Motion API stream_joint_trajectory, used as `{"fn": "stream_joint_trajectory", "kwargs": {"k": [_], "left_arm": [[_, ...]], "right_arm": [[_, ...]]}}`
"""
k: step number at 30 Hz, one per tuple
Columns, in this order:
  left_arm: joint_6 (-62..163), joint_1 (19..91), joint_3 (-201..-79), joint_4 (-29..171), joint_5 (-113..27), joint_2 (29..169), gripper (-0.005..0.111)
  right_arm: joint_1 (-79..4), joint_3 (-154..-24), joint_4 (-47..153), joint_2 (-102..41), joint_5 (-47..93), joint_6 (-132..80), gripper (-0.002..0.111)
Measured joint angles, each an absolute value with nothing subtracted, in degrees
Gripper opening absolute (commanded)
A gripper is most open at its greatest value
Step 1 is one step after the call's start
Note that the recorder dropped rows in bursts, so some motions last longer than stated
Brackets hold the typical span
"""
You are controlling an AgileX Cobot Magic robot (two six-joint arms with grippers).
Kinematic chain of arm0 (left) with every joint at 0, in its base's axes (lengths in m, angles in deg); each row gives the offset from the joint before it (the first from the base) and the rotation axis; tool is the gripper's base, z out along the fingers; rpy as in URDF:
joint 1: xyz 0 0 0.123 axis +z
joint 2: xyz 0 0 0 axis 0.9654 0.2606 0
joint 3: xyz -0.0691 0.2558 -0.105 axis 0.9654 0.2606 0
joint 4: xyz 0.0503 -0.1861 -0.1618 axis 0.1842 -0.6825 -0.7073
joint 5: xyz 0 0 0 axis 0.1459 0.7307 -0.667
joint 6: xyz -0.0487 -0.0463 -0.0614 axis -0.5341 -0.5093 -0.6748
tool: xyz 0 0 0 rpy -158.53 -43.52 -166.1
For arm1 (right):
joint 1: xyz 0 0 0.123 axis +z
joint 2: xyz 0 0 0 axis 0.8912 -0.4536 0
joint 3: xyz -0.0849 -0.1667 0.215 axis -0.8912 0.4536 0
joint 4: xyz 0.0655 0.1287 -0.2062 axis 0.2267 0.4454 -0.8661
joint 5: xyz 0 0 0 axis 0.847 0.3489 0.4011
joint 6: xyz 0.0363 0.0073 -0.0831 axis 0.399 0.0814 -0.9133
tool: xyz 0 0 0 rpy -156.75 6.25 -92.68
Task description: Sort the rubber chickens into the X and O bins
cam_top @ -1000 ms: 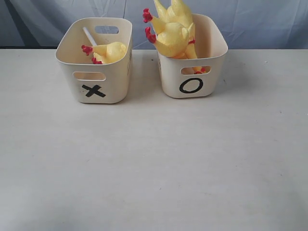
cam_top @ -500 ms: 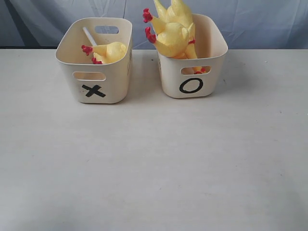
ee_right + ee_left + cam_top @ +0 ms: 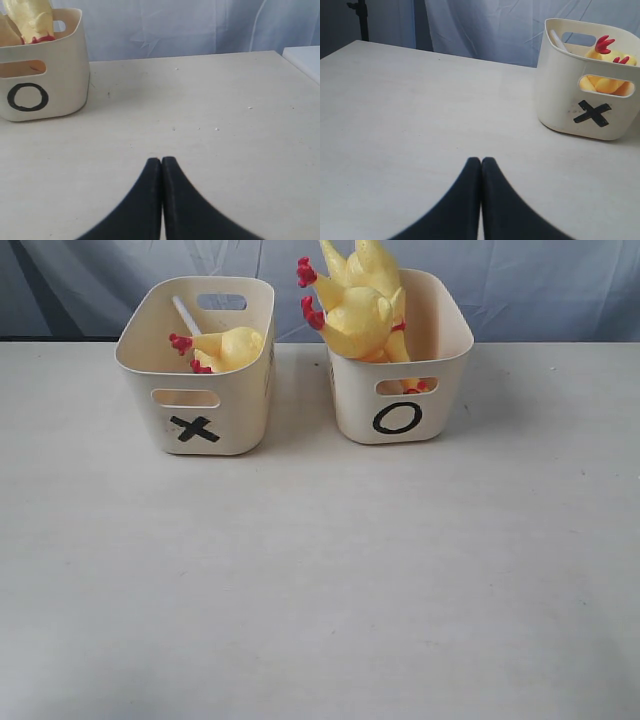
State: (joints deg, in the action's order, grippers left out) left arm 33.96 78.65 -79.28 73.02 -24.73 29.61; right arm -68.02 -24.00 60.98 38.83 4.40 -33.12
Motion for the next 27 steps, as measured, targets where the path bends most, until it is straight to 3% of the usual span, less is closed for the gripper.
{"fn": "stream_joint_trajectory", "kwargs": {"k": [27], "left_arm": [[34.0, 78.6, -79.3, 73.0, -24.7, 29.6, 0.0]], "right_arm": [[-65.6, -24.0, 62.7, 38.8, 4.4, -33.1, -0.001]]}}
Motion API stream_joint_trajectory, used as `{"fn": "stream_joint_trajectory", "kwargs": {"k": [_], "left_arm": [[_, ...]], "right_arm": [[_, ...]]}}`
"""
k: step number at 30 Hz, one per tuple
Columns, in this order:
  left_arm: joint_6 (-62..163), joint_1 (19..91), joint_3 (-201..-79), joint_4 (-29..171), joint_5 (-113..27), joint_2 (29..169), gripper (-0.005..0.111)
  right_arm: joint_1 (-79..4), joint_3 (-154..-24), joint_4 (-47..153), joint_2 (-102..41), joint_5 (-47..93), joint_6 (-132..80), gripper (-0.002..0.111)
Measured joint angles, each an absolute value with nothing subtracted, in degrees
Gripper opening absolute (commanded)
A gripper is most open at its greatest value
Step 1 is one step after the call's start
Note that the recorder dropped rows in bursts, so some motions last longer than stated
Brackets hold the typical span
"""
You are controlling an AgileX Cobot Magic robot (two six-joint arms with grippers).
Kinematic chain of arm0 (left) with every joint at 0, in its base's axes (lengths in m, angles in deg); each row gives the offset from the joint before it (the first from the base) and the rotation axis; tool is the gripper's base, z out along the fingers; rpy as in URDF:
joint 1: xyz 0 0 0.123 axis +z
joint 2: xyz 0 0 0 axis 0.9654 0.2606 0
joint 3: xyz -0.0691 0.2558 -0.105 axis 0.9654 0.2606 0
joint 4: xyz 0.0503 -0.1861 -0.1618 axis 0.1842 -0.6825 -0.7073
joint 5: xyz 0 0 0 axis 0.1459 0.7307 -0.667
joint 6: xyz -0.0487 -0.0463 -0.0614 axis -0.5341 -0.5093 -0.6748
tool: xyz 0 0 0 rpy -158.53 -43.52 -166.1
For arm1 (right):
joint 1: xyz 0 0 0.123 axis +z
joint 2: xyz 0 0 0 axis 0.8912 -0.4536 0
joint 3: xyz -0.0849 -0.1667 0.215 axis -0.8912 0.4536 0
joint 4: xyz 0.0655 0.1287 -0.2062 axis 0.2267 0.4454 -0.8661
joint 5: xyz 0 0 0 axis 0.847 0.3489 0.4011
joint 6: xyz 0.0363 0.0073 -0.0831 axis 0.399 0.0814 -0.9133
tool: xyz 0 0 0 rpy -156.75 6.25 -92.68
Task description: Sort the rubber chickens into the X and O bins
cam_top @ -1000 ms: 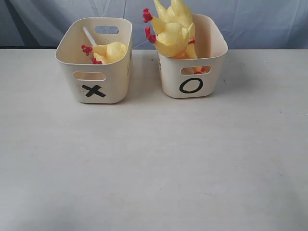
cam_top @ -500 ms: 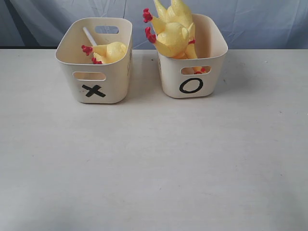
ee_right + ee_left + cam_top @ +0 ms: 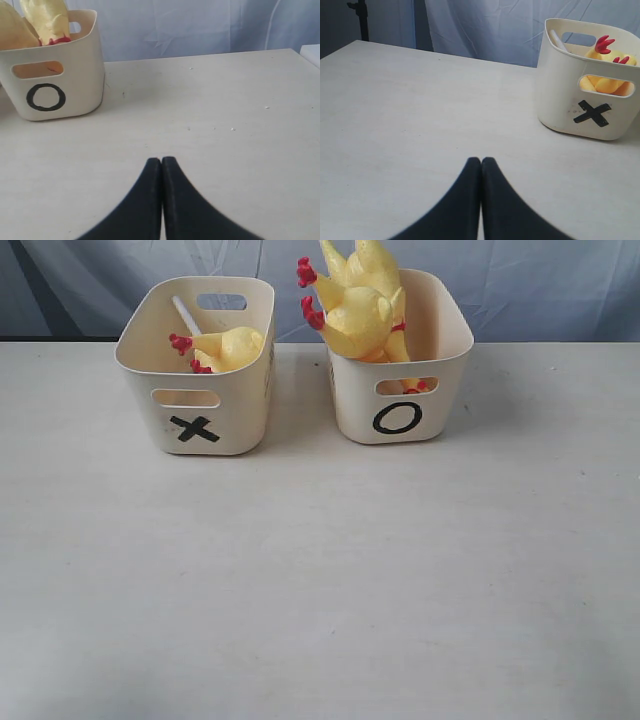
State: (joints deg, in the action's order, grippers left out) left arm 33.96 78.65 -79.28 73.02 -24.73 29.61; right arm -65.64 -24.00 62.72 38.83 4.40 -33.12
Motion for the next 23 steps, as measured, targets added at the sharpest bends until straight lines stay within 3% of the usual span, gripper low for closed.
{"fn": "stream_joint_trajectory", "kwargs": {"k": [23], "left_arm": [[34.0, 78.6, -79.3, 73.0, -24.7, 29.6, 0.0]], "right_arm": [[-64.8, -24.0, 63.1, 38.8, 4.4, -33.1, -0.001]]}}
